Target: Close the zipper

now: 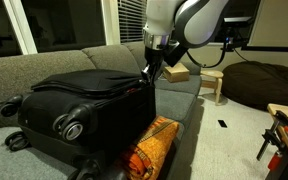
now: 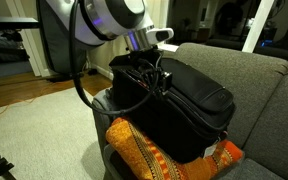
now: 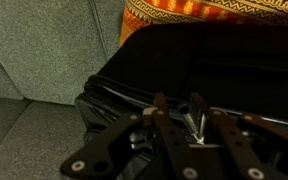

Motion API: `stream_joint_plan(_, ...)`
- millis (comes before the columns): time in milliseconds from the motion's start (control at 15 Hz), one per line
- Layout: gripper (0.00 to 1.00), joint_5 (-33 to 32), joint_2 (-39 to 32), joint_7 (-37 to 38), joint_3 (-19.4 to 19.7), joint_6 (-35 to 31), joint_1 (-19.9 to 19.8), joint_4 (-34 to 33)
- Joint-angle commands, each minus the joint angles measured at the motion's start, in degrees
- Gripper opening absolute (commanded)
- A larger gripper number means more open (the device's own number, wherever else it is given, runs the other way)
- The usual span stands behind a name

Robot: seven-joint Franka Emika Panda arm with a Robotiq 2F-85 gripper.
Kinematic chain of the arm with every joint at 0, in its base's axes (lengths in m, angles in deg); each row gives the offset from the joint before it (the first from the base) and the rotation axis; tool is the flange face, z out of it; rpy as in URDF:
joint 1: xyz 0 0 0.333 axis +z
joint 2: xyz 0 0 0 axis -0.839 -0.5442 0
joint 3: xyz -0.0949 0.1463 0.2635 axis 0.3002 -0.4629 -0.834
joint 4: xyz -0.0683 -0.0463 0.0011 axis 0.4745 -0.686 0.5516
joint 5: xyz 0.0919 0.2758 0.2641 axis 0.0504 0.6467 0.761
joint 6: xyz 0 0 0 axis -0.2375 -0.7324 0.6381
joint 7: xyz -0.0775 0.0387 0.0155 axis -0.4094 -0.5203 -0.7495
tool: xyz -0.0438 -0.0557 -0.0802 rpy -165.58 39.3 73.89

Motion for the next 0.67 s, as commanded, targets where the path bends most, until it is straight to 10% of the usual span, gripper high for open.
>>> stream_joint_plan(0,0.05,-1.59,0.54,0.22,1.30,-1.63,0.81,1.07)
stream_joint_plan(200,0.00,-1.73,0.48,0.29,1.39,-1.43,0.93,0.95)
stream_joint_plan(267,0.19,-1.82,0.46,0.33,1.43,-1.22,1.04,0.91)
stream_joint_plan(600,0.49,-1.42,0.32,-0.04,1.14,-0.38,0.97,0.51)
